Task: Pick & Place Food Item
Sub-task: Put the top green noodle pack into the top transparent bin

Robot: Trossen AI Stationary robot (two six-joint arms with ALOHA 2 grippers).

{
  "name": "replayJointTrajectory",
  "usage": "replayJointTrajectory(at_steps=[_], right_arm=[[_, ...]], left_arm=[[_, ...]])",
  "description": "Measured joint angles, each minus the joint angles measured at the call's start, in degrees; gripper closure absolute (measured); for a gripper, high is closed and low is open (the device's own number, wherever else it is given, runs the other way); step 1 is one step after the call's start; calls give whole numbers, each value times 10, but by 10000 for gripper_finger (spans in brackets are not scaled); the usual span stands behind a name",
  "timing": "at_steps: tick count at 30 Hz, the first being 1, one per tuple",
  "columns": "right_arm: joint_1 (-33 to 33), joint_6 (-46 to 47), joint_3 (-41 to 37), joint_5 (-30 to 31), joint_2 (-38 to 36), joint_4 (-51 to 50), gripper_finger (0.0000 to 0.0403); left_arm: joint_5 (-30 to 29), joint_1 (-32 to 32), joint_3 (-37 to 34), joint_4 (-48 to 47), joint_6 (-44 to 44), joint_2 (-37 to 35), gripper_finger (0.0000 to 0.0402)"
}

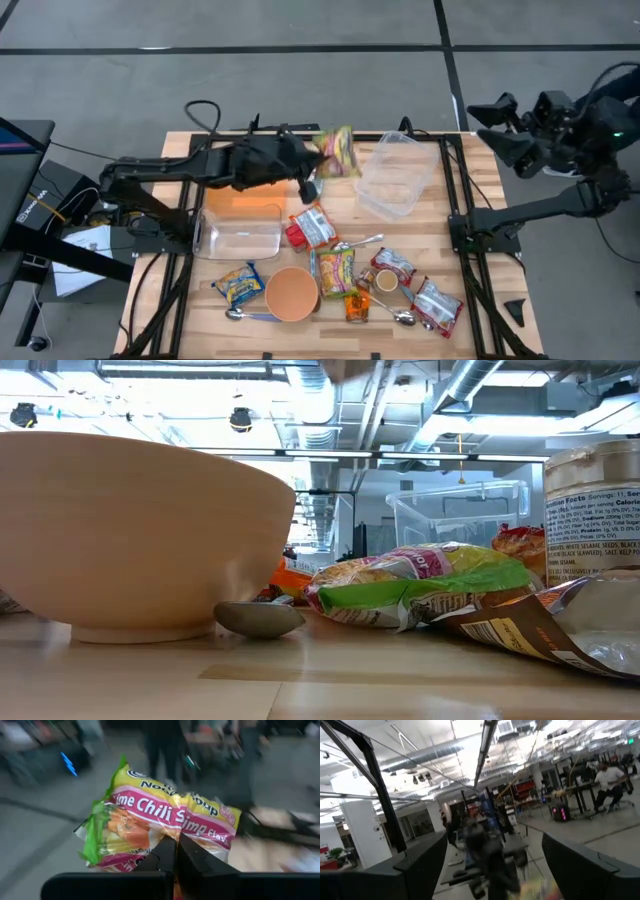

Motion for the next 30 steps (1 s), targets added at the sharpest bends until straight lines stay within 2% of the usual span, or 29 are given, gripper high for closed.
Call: replayJointTrajectory(at_steps=[4, 10, 15, 23, 30], right_arm=[[0, 2, 0, 0, 28, -3, 81], [0, 3, 0, 0, 65, 7, 81], [0, 17, 0, 0, 86, 15, 81], [0, 3, 1, -4, 144, 78, 80], [-19, 3, 39, -30, 205, 64, 45]], left_arm=[[-87, -17, 0, 121, 100, 8, 401], [-148, -16, 0, 262, 197, 26, 401], [-138, -18, 0, 324, 264, 42, 401], [-130, -40, 0, 336, 293, 48, 401], [-119, -62, 0, 346, 357, 48, 401]])
